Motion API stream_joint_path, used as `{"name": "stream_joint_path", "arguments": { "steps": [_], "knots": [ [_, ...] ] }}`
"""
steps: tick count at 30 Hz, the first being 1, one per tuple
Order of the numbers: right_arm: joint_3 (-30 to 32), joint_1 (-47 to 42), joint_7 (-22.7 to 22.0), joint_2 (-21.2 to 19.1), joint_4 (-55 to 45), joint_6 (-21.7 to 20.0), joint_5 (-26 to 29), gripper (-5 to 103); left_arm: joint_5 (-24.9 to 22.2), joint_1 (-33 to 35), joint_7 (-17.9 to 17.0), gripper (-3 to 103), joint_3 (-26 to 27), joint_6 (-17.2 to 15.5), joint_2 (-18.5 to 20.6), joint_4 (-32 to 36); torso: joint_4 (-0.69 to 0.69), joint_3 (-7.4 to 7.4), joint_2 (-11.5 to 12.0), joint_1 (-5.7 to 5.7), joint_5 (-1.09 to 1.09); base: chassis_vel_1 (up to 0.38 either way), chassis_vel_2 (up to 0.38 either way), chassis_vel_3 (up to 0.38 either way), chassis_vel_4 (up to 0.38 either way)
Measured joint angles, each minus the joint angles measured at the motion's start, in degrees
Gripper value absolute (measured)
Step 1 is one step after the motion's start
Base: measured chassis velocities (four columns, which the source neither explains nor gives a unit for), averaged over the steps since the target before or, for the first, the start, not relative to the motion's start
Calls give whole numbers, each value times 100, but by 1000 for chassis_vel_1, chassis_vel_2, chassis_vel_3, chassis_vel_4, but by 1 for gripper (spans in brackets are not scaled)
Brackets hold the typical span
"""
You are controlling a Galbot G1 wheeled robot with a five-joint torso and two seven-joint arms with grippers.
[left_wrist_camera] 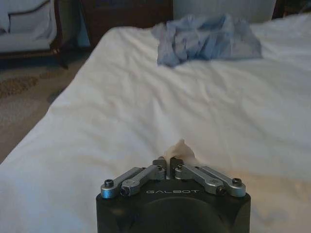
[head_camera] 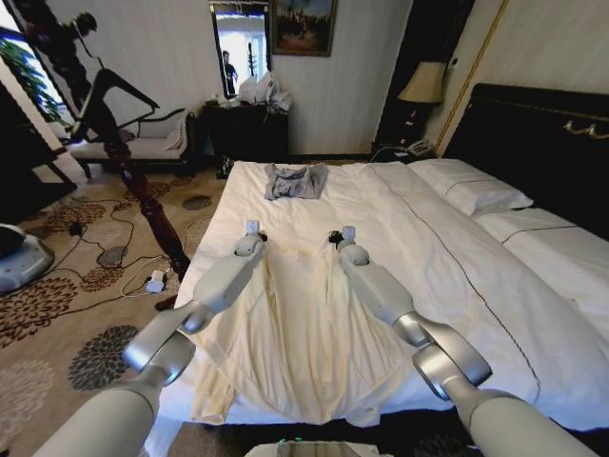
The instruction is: Pick up the clothes from the bed and hang them on the clothes hanger.
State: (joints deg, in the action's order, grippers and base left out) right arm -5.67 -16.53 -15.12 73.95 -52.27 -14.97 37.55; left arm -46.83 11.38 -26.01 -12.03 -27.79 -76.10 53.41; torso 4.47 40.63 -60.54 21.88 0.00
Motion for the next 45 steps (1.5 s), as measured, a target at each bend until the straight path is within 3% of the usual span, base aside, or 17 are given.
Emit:
{"name": "stream_joint_path", "arguments": {
  "steps": [3,6,7,8,10,13,14,18,22,27,33,35,36,39,40,41,45],
  "knots": [
    [-12,-70,1,-68,-143,-94,178,12,-132,88,-62,13,-44,-214,166,251,-4,0,0,0,0,0,0,0,0],
    [-136,-256,14,-307,-552,-280,681,28,-298,242,-139,29,-182,-526,556,753,-3,0,0,-1,-1,0,0,0,0],
    [-170,-322,14,-387,-685,-315,799,28,-335,284,-158,29,-211,-580,668,902,-3,0,0,-1,0,0,0,0,0],
    [-178,-413,-2,-468,-872,-361,935,39,-430,322,-198,34,-241,-657,802,1096,-1,0,0,-1,-1,0,0,0,0],
    [-177,-459,-26,-508,-975,-403,1018,39,-494,333,-220,39,-251,-694,859,1197,-1,0,0,-1,0,0,0,0,0],
    [-151,-611,-108,-705,-1363,-563,1324,55,-745,379,-304,51,-288,-806,1119,1609,-2,0,0,-1,0,0,0,0,0],
    [-138,-670,-134,-828,-1562,-624,1462,61,-850,399,-333,61,-292,-838,1218,1789,-2,0,-1,-1,0,0,0,0,0],
    [-109,-761,-210,-1115,-1923,-761,1648,71,-1036,433,-390,72,-306,-899,1396,2113,-2,-1,-1,-1,0,0,0,0,0],
    [-119,-903,-234,-1513,-2250,-960,1483,88,-1294,486,-485,88,-305,-940,1567,2392,-1,-1,-1,-1,0,0,0,0,0],
    [-115,-1317,-104,-1971,-2884,-1217,1523,99,-1685,726,-410,99,-449,-1043,1976,2927,0,0,0,0,-1,0,0,0,0],
    [-74,-1799,207,-2251,-3308,-1080,787,100,-1148,1089,-84,100,-567,-1045,2362,3193,-1,-1,-1,-3,-2,0,0,0,0],
    [9,-1857,264,-2215,-3272,-734,56,100,-1058,1278,14,100,-404,-766,2463,3239,-3,0,-1,-2,0,0,0,0,0],
    [9,-1857,264,-2215,-3272,-734,56,100,-1058,1278,14,100,-404,-766,2463,3239,-3,0,-1,-2,0,0,0,0,0],
    [146,-1840,225,-2113,-3119,-23,-511,100,-1151,1365,12,100,-23,247,2249,3019,-6,0,-1,-1,0,0,0,0,0],
    [210,-1813,139,-2073,-3105,287,-604,100,-1166,1344,-78,100,301,841,1989,2702,0,0,-1,-1,-2,0,0,0,0],
    [222,-1795,113,-2058,-3121,367,-576,100,-1177,1313,-150,100,455,1033,1867,2510,2,0,-1,-1,-2,0,0,0,0],
    [81,-1683,190,-1998,-3157,471,-350,100,-1312,1249,-321,100,814,1129,1703,2154,4,0,-1,0,-1,0,0,0,0]
  ]
}}
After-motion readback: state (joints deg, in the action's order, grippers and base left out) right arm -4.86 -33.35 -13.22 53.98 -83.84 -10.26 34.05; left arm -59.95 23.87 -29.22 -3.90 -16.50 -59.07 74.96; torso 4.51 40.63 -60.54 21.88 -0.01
